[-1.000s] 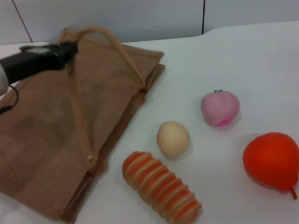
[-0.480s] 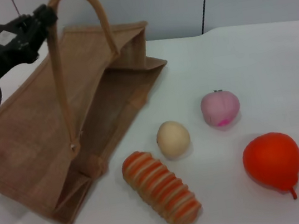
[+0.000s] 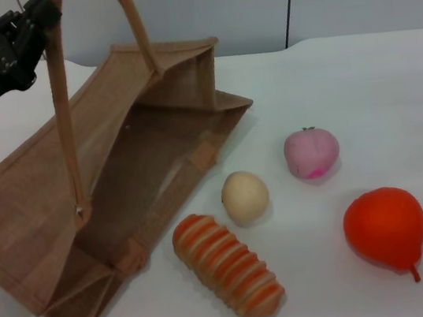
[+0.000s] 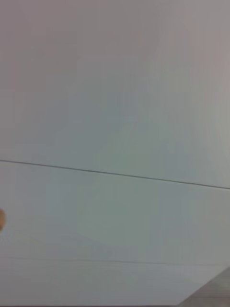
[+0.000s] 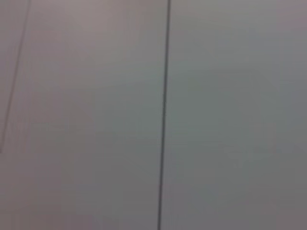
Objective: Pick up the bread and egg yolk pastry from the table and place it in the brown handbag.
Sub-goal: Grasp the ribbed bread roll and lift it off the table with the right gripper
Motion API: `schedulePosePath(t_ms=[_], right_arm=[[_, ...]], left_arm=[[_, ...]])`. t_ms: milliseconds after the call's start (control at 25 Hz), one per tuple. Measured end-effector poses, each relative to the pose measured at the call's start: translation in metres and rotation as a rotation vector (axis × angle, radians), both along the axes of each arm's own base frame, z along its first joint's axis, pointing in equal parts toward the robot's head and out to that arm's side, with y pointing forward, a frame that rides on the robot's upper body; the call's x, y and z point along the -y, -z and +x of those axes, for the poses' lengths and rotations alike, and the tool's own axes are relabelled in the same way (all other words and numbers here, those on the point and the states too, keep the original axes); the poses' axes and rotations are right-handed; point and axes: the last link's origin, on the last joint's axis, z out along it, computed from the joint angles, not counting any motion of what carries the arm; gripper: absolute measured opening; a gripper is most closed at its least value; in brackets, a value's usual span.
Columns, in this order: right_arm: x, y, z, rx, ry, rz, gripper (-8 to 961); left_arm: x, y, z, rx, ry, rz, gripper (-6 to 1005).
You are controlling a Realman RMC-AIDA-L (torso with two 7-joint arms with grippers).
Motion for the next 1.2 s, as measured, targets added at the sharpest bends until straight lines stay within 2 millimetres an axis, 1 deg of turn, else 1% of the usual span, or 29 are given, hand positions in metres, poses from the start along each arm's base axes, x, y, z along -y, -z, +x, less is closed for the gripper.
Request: schedulePosePath(t_ms=[440,760,920,1200], right_arm=[[-0.002,0.005,-0.005,0.019,-0.023,-0.030,882],[-0.005,0.013,-0.013,0.054,-0.072,-0.113,882],[-0.005,0.021,-0.019,0.104,-0.118,-0.187,881],[-0.007,0.035,-0.036,0.172,-0.213,-0.406,881]], left_arm=[[0.000,-0.001,0.000,0.003,-0.001,0.004,101],[0.000,-0.002,-0.002,0.006,-0.009,0.013,101],[0.000,-0.002,-0.003,0.006,-0.015,0.015,100],[-0.001,-0.005,-0.003,0.013,-0.014,0.028,100]])
